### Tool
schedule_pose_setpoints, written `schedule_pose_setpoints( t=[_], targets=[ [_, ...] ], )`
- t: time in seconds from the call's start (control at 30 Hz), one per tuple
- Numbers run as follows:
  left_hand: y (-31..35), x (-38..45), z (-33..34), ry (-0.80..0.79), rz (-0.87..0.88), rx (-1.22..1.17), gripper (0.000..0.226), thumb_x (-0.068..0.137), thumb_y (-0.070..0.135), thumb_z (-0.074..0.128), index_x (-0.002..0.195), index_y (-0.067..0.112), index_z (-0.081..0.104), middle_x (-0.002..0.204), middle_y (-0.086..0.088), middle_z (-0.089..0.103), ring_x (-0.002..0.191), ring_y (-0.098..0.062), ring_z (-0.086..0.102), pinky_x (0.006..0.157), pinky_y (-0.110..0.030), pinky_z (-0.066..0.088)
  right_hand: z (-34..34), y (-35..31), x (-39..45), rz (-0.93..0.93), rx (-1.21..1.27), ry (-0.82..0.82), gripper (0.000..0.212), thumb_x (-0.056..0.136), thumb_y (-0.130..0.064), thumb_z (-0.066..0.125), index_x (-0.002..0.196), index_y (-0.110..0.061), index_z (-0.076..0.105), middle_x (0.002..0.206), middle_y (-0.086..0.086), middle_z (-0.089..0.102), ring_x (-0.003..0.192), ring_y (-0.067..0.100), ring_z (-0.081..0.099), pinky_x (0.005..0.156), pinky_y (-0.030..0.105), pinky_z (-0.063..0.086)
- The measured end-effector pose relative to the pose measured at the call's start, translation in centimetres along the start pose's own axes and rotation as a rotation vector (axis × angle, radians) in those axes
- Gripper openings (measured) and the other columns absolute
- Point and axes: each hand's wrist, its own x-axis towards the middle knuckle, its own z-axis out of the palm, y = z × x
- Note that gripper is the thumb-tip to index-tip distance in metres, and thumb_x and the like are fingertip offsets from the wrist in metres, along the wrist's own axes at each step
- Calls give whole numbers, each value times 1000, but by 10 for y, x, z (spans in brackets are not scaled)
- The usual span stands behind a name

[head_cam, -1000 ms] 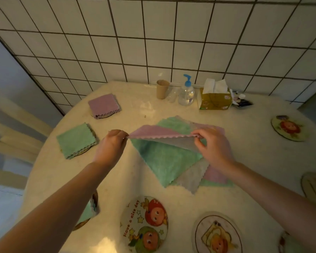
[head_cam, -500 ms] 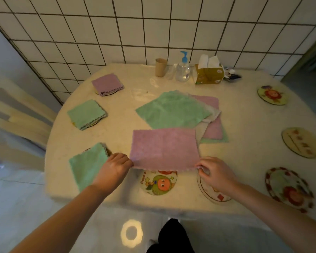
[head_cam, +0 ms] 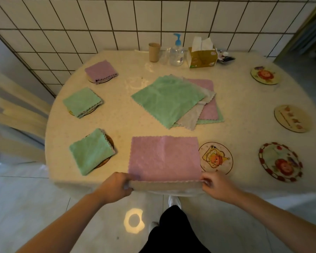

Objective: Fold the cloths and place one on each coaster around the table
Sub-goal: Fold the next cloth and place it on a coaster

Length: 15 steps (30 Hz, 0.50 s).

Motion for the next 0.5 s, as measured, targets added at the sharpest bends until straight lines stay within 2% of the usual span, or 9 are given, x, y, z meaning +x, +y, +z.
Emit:
schedule_pose_setpoints(
  t=[0.07,0.1,0.17,0.23,0.3,0.37,0.43,0.5],
  targets=[
    [-7,8,-8,80,-112,-158,21,70,16,72,76,34,64,72,12,61,69,-7,56,60,-12,37,-2,5,10,56,77,84,16,80,-20,56,70,-8,58,58,1,49,53,8,42,54,25,34],
    [-9,14,-13,130,-158,-257,25,69,15,75,74,36,62,71,9,61,68,-10,56,61,-17,40,-6,9,18,98,117,125,14,83,-18,60,74,-8,60,61,1,54,54,11,47,55,28,39],
    [-10,26,-22,244,-261,-485,28,71,9,78,82,31,64,75,1,62,70,-16,57,62,-26,44,-14,11,34,179,198,205,5,85,-16,64,85,-12,66,74,0,66,67,14,62,64,31,50],
    [-5,39,-32,325,-360,-689,24,75,4,77,92,16,65,82,-5,62,75,-18,57,62,-28,47,-23,9,50,243,306,277,7,85,-16,67,92,-15,66,82,-4,69,74,5,64,70,25,51],
    [-2,55,-37,363,-435,-822,24,79,5,75,98,13,63,85,-7,63,77,-21,59,62,-30,48,-31,8,66,300,358,307,3,86,-16,67,87,-18,65,78,-6,68,65,0,60,61,14,44],
    [-4,73,-39,393,-507,-885,24,82,8,72,101,16,61,88,-7,66,81,-23,62,64,-32,50,-37,8,81,344,334,299,7,89,-19,63,82,-17,64,73,0,67,60,6,57,48,11,37],
    [-6,88,-38,422,-563,-867,14,84,11,71,92,17,61,87,-5,65,83,-24,61,66,-33,48,-41,9,92,389,311,275,11,91,-22,59,89,-14,67,79,4,68,65,11,56,50,17,37],
    [-5,101,-36,448,-594,-811,15,85,11,69,78,18,58,79,-2,59,79,-21,55,64,-30,44,-43,13,102,418,279,239,13,93,-24,56,95,-15,66,84,1,67,65,7,54,51,17,35]
  ],
)
